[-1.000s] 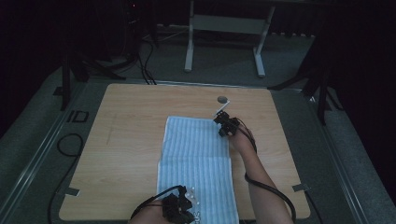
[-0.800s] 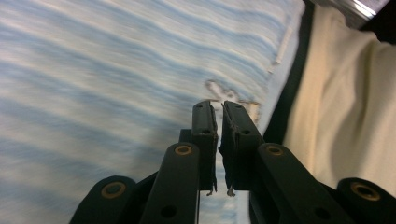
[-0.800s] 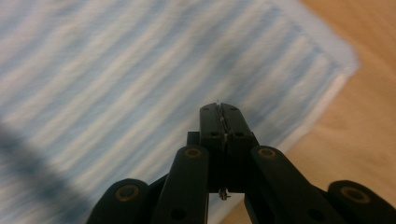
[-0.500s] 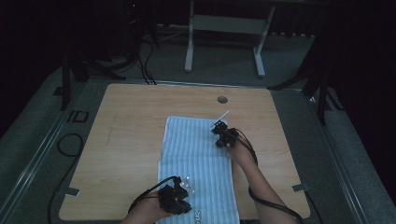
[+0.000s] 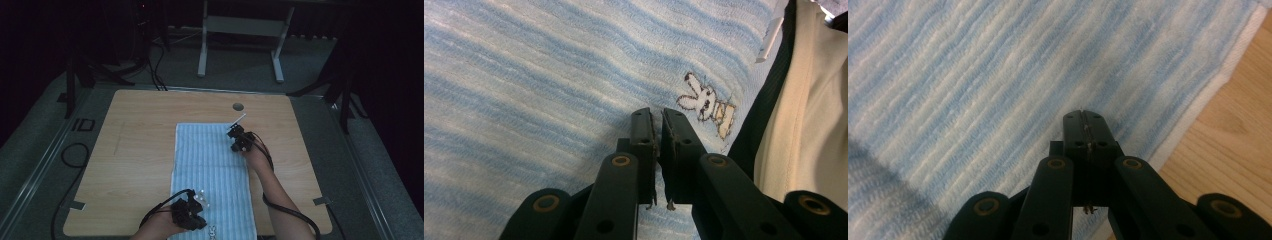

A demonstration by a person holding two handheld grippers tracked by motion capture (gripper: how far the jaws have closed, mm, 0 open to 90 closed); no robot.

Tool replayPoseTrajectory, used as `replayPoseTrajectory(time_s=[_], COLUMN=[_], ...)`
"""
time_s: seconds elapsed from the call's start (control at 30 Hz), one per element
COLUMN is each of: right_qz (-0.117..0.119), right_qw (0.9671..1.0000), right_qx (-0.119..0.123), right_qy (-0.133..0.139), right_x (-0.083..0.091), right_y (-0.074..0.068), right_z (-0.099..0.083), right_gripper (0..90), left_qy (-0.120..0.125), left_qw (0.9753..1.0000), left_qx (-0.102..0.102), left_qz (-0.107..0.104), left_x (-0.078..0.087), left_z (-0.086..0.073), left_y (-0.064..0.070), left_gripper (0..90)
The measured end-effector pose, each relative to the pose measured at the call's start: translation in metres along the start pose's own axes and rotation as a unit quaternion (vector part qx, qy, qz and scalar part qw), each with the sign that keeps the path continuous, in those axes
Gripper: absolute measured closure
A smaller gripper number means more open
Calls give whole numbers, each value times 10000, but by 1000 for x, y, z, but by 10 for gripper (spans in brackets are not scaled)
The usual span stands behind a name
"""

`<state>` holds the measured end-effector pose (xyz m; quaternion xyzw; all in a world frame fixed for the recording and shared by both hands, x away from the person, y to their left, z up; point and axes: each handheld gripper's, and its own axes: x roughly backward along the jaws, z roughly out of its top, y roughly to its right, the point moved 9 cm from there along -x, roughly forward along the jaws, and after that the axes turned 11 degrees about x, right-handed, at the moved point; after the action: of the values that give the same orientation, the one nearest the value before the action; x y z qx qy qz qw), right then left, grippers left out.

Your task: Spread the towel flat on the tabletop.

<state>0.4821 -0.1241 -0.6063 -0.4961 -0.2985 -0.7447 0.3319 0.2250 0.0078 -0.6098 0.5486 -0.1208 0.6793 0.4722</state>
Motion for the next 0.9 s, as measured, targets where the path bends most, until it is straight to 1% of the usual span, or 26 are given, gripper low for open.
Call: replayPoseTrajectory(time_s=[0.03,0.07,0.1,0.13,0.17,0.2,0.23,0.27,0.3,0.33,0.37,0.4,0.43,0.47,0.5,0.53,0.57,0.6,0.63,0.67,0.7,0.73,0.8,0.87,0.9], right_qz=[17,33,40,62,62,123,184,201,201,189,189,193,193,169,169,171,171,180,180,154,154,133,149,198,202], right_qw=[10000,10000,10000,9999,9999,9995,9991,9987,9987,9986,9986,9989,9989,9990,9990,9991,9991,9989,9989,9991,9991,9993,9994,9991,9991], right_qx=[28,27,48,67,67,38,-2,16,16,46,46,46,46,63,63,65,65,116,116,162,162,137,131,41,36], right_qy=[16,39,65,124,124,292,383,476,476,488,488,429,429,403,403,392,392,414,414,372,372,310,276,362,380], right_x=[1,3,6,10,10,16,21,27,27,31,31,32,32,32,32,33,33,32,32,30,30,26,23,21,21], right_y=[-2,-4,-6,-9,-9,-13,-17,-23,-23,-28,-28,-33,-33,-35,-35,-37,-37,-40,-40,-42,-42,-43,-42,-41,-40], right_z=[-1,-2,-3,-4,-4,-4,-7,-13,-13,-22,-22,-30,-30,-36,-36,-39,-39,-40,-40,-42,-42,-46,-48,-50,-51], right_gripper=[896,894,890,889,889,883,876,865,865,858,858,857,857,857,857,851,851,851,851,851,851,851,851,850,850], left_qy=[25,76,129,247,247,361,422,485,535,609,609,637,637,637,637,604,604,582,582,532,532,493,448,505,522], left_qw=[10000,10000,9999,9996,9996,9991,9986,9979,9973,9959,9959,9942,9942,9926,9926,9904,9904,9890,9890,9882,9882,9886,9889,9890,9891], left_qx=[14,27,36,73,73,145,199,259,303,398,398,547,547,693,693,834,834,923,923,979,979,996,975,989,974], left_qz=[-16,14,55,126,126,188,247,335,406,537,537,666,666,769,769,925,925,1001,1001,1048,1048,1020,1023,979,973], left_x=[1,4,7,12,12,18,22,26,30,35,35,39,39,42,42,43,43,43,43,40,40,36,33,32,31], left_z=[1,2,4,7,7,11,14,17,19,23,23,26,26,27,27,28,28,28,28,27,27,26,25,26,27], left_y=[0,0,-2,-6,-6,-11,-16,-22,-29,-42,-42,-57,-57,-72,-72,-86,-86,-96,-96,-101,-101,-103,-104,-102,-101], left_gripper=[822,822,803,795,769,769,769,739,739,728,711,711,710,711,711,710,711,711,711,711,711,711,711,711,711])
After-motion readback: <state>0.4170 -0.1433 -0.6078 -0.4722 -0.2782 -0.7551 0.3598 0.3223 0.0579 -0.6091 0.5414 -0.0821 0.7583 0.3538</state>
